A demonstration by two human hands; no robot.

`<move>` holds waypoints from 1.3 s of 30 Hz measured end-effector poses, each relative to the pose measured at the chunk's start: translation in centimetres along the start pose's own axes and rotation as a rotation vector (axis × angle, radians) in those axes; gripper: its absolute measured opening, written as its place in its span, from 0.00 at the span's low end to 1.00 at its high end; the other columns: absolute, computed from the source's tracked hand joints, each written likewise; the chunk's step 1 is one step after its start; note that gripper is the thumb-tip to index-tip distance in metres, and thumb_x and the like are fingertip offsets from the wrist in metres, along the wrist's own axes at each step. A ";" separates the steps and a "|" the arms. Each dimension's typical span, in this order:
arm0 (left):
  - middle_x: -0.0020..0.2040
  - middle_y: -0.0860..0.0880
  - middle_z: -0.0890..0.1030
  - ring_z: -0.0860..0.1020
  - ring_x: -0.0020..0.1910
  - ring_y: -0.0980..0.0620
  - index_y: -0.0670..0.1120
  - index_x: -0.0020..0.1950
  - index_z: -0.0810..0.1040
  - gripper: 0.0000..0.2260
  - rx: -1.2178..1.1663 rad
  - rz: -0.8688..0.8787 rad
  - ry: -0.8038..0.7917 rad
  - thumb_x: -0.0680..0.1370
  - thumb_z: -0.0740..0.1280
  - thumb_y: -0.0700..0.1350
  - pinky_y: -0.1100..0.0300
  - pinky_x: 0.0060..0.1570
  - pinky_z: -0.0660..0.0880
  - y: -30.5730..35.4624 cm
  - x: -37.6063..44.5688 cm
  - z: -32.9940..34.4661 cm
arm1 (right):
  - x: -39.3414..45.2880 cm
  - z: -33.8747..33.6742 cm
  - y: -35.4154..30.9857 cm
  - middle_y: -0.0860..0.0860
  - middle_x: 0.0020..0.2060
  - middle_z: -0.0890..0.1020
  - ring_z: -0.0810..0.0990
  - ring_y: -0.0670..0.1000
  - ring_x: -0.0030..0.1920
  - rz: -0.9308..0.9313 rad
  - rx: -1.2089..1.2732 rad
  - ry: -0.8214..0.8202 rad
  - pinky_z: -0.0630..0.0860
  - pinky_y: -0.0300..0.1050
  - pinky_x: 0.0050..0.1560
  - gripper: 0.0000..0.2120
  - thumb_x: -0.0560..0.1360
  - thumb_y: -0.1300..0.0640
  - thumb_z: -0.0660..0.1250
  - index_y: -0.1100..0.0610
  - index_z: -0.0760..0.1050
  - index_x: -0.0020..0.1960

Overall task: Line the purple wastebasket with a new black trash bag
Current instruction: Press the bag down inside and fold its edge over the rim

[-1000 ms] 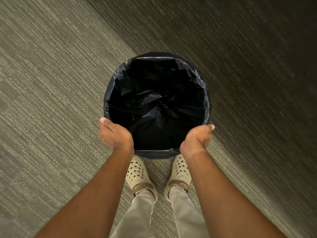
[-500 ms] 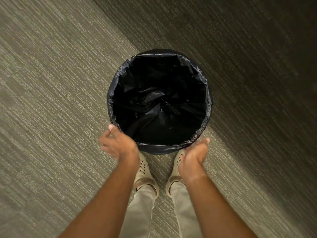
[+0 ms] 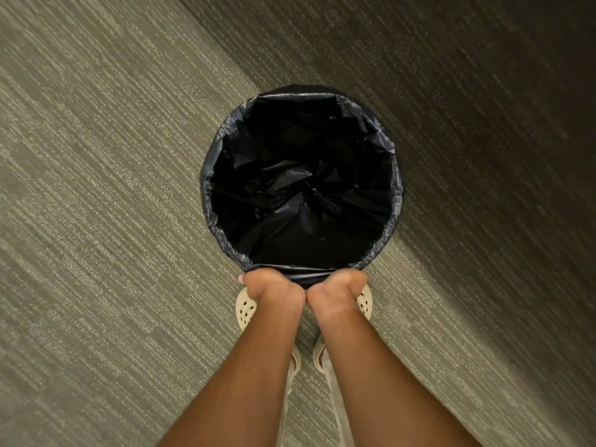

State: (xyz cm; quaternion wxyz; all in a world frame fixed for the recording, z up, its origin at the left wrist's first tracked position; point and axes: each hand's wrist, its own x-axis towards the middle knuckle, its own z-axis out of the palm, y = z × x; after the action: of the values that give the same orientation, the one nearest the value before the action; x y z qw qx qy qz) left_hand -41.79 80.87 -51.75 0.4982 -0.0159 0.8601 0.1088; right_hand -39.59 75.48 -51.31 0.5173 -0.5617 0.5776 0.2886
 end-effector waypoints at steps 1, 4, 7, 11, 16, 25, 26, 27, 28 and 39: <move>0.70 0.41 0.72 0.71 0.67 0.37 0.44 0.71 0.70 0.25 -0.037 -0.019 -0.072 0.81 0.50 0.56 0.40 0.67 0.68 0.0 0.0 0.0 | 0.3 0.2 -0.2 0.62 0.70 0.70 0.71 0.65 0.68 0.058 0.052 0.009 0.71 0.55 0.64 0.23 0.82 0.53 0.47 0.61 0.65 0.73; 0.63 0.41 0.77 0.76 0.60 0.39 0.45 0.68 0.73 0.23 -0.063 -0.015 -0.249 0.81 0.50 0.54 0.43 0.62 0.74 0.1 0.2 -0.9 | 0.5 0.0 -1.3 0.59 0.66 0.75 0.73 0.63 0.66 0.172 0.209 -0.052 0.69 0.59 0.68 0.23 0.81 0.47 0.49 0.58 0.73 0.66; 0.54 0.43 0.81 0.80 0.53 0.46 0.42 0.64 0.75 0.19 0.220 0.120 -0.226 0.81 0.51 0.48 0.55 0.47 0.77 2.1 1.1 -2.7 | 0.0 -2.0 -2.9 0.59 0.64 0.77 0.76 0.60 0.64 0.089 0.117 -0.045 0.72 0.52 0.65 0.28 0.83 0.42 0.46 0.59 0.71 0.68; 0.64 0.36 0.75 0.74 0.64 0.37 0.39 0.64 0.72 0.15 0.535 0.573 -0.075 0.82 0.57 0.46 0.43 0.66 0.71 8.1 1.4 -4.0 | -0.3 -4.3 -7.3 0.51 0.53 0.80 0.80 0.51 0.53 -0.311 -0.177 -0.053 0.77 0.48 0.58 0.13 0.83 0.48 0.54 0.52 0.75 0.56; 0.65 0.45 0.77 0.77 0.61 0.48 0.45 0.68 0.72 0.16 0.730 0.942 -0.381 0.80 0.62 0.40 0.52 0.64 0.73 14.6 -1.2 -1.5 | 0.4 -4.5 -11.0 0.52 0.59 0.80 0.80 0.51 0.58 -0.553 -0.445 -0.192 0.77 0.50 0.61 0.13 0.81 0.59 0.61 0.56 0.75 0.64; 0.50 0.52 0.80 0.79 0.49 0.55 0.45 0.64 0.77 0.14 0.835 0.956 -0.358 0.78 0.66 0.37 0.67 0.46 0.73 16.5 -1.6 0.5 | -0.9 -4.3 -12.4 0.50 0.49 0.83 0.83 0.46 0.49 -0.497 -0.406 -0.167 0.81 0.44 0.54 0.13 0.77 0.67 0.66 0.58 0.76 0.61; 0.49 0.52 0.81 0.79 0.50 0.54 0.45 0.63 0.77 0.14 0.843 0.959 -0.371 0.78 0.67 0.38 0.65 0.49 0.74 16.7 -2.0 0.6 | -1.2 -4.4 -12.8 0.50 0.48 0.84 0.83 0.46 0.48 -0.504 -0.392 -0.159 0.81 0.42 0.51 0.12 0.77 0.67 0.66 0.57 0.77 0.60; 0.50 0.52 0.81 0.80 0.51 0.53 0.45 0.62 0.77 0.13 0.853 0.964 -0.393 0.78 0.67 0.38 0.63 0.51 0.74 17.0 -2.5 0.7 | -1.6 -4.5 -13.3 0.50 0.48 0.84 0.83 0.45 0.47 -0.516 -0.384 -0.153 0.81 0.39 0.48 0.12 0.77 0.66 0.66 0.57 0.77 0.58; 0.51 0.51 0.82 0.80 0.52 0.52 0.45 0.62 0.78 0.13 0.865 0.966 -0.416 0.77 0.67 0.38 0.62 0.53 0.74 17.2 -3.1 1.0 | -2.1 -4.6 -13.8 0.50 0.47 0.84 0.83 0.44 0.46 -0.530 -0.375 -0.147 0.80 0.36 0.44 0.11 0.77 0.66 0.66 0.56 0.78 0.57; 0.44 0.52 0.82 0.79 0.45 0.54 0.48 0.50 0.80 0.06 0.920 1.076 -0.516 0.76 0.68 0.38 0.62 0.51 0.74 18.1 -11.8 11.3 | -2.7 -2.1 -22.8 0.54 0.47 0.84 0.84 0.51 0.49 -0.605 -0.229 -0.094 0.80 0.48 0.55 0.09 0.77 0.66 0.66 0.60 0.79 0.56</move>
State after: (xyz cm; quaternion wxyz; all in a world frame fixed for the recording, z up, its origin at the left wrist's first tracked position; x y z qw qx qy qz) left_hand -28.68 99.85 -43.87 0.5185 0.6420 0.5639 -0.0329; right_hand -18.98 69.83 -42.54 0.5392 -0.7484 0.3238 0.2105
